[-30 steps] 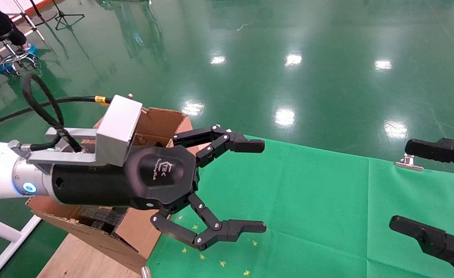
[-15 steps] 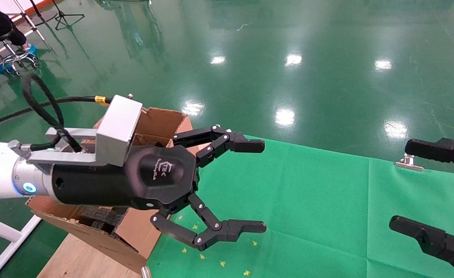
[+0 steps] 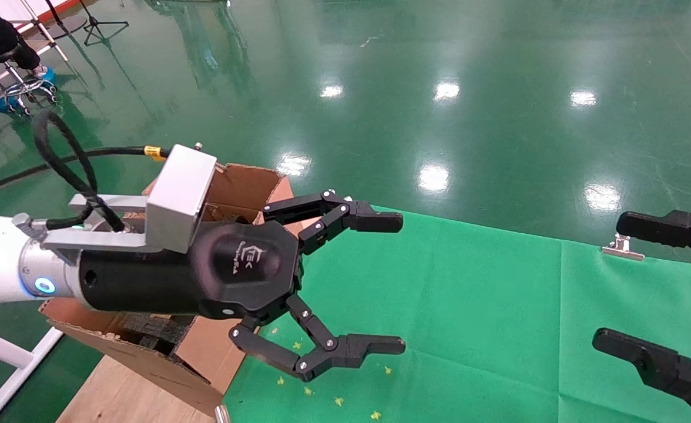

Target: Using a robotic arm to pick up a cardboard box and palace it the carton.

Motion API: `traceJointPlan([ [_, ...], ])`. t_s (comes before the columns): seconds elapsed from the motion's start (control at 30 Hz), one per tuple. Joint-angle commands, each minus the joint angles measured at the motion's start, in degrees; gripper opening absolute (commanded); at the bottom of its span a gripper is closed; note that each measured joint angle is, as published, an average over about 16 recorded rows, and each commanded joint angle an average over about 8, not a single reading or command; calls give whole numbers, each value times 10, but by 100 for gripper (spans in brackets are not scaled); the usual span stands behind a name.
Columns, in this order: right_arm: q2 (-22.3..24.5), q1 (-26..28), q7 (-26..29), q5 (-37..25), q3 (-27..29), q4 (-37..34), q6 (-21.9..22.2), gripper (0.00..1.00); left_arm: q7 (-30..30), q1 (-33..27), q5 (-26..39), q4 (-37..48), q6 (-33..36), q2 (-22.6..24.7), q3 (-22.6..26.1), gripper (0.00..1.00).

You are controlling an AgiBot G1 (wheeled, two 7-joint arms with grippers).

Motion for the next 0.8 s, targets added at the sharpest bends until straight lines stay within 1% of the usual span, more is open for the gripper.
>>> traceJointPlan([
  [0.03,0,0,0,0,0,0,0,100,0,0,0,0,0,0,0,100],
  [0.8,0,0,0,0,0,0,0,100,0,0,0,0,0,0,0,100],
])
